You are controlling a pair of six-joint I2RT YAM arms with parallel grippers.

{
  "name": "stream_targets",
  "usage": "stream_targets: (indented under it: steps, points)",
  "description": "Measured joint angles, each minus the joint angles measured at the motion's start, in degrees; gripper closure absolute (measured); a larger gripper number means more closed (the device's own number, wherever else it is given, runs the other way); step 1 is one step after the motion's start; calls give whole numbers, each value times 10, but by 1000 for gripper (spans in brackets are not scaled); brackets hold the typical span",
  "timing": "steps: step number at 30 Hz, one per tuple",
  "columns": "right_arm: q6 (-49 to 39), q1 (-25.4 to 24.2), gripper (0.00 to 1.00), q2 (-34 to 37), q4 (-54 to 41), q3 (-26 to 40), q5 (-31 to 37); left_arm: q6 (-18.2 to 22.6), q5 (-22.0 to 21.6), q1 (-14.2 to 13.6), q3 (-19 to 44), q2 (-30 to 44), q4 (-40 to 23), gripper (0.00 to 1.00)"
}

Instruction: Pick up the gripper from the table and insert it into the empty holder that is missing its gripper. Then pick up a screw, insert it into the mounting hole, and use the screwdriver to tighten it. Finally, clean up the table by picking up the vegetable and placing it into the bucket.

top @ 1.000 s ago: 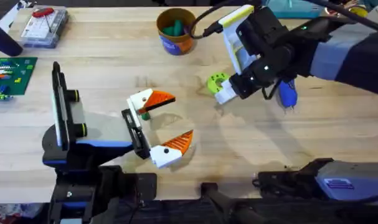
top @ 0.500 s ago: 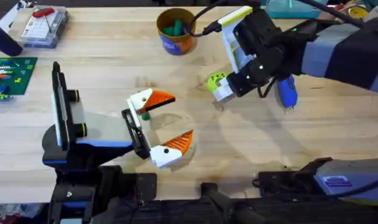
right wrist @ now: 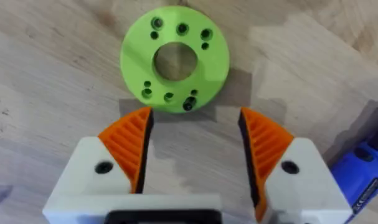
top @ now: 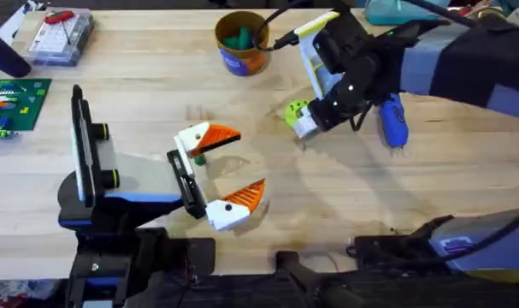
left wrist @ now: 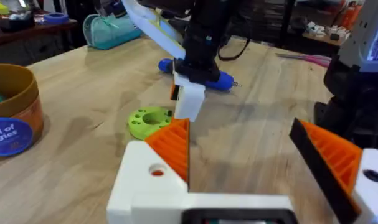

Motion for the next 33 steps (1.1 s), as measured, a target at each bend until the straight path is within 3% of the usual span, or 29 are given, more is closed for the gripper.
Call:
stream_targets:
  steps: [10, 19, 25, 33]
  points:
    - [2, 0, 347, 1, 4, 0, 0, 0, 0, 0, 0, 0, 0, 10]
    - [2, 0, 405, 1, 25, 1, 0, 0, 0, 0, 0, 0, 0, 10]
    - [2, 0, 497, 10, 25, 1, 0, 0, 0, 0, 0, 0, 0, 10]
    - [3, 2, 529, 12, 26, 1, 0, 0, 0, 0, 0, 0, 0, 10]
